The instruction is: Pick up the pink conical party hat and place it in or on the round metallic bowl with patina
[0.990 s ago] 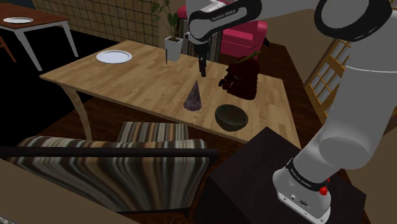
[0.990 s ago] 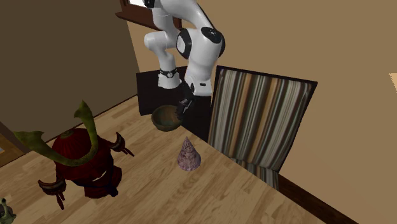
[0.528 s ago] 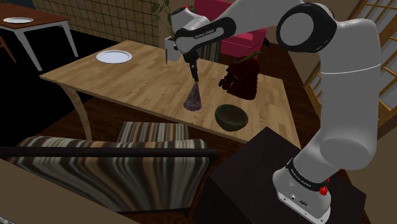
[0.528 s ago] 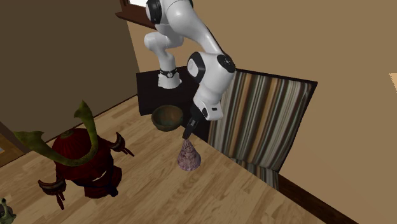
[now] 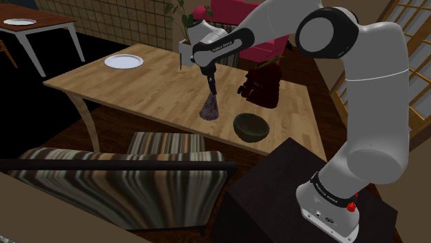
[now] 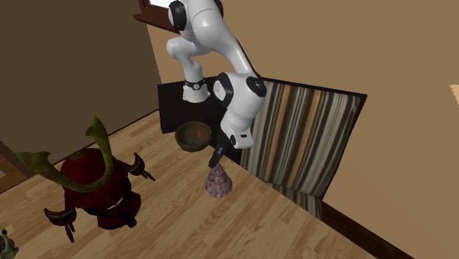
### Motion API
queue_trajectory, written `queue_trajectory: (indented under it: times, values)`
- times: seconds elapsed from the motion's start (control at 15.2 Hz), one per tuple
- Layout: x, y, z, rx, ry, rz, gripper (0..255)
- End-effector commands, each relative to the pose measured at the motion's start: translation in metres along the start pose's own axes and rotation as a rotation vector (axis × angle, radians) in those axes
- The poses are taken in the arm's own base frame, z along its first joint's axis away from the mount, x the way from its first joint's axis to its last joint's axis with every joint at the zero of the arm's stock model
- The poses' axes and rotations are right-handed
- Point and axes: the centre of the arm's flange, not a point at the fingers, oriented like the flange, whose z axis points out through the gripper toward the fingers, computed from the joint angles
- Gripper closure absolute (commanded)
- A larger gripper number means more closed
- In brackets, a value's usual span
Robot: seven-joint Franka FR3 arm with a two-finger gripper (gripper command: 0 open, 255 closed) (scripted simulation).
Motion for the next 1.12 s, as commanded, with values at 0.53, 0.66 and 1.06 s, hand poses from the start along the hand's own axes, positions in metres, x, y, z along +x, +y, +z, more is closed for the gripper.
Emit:
queue_trajectory:
  times: [0.53, 0.66, 1.06]
  values:
    - [-0.0002, 0.0001, 0.0016, 0.000, 0.000, 0.000, 255]
    - [-0.0002, 0.0001, 0.0016, 0.000, 0.000, 0.000, 255]
    - [-0.0021, 0.0007, -0.0033, 0.000, 0.000, 0.000, 255]
